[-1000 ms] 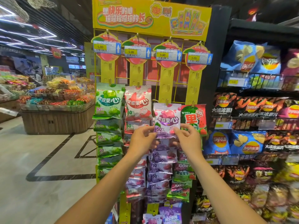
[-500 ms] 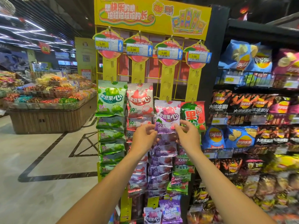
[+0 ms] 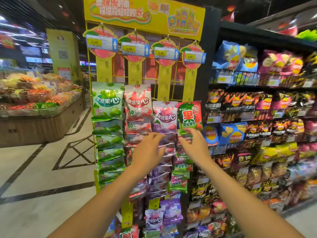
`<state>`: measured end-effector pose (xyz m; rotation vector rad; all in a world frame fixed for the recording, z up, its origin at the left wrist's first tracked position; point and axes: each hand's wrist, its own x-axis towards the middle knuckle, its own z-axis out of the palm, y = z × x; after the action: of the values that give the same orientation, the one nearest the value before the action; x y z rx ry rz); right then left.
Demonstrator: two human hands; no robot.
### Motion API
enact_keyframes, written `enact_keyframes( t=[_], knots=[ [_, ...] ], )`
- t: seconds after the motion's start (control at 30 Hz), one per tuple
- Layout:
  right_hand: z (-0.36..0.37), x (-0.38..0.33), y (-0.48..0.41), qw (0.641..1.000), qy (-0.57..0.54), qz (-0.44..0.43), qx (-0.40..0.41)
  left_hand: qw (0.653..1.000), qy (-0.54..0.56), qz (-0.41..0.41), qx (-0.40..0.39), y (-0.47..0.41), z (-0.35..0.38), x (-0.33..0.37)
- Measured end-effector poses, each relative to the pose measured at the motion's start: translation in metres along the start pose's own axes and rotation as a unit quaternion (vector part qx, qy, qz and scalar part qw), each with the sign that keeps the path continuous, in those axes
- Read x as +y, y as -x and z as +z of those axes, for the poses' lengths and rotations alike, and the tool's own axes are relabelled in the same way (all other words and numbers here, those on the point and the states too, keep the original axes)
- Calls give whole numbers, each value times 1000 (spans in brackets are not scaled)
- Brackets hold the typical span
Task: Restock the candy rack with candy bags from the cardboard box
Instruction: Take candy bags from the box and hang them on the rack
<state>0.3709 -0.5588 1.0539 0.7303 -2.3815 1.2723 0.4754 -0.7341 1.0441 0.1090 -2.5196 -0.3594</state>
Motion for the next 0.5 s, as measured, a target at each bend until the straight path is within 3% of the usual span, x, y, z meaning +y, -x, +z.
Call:
enact_keyframes(
  t=[0.2, 0.5],
  knots=[
    [-49, 54, 42, 994, 106, -16, -33, 994, -82, 76, -13, 9, 45, 50],
    [-154, 191, 101, 983, 167, 60, -41, 987, -63, 112, -95, 25, 157, 167]
  ],
)
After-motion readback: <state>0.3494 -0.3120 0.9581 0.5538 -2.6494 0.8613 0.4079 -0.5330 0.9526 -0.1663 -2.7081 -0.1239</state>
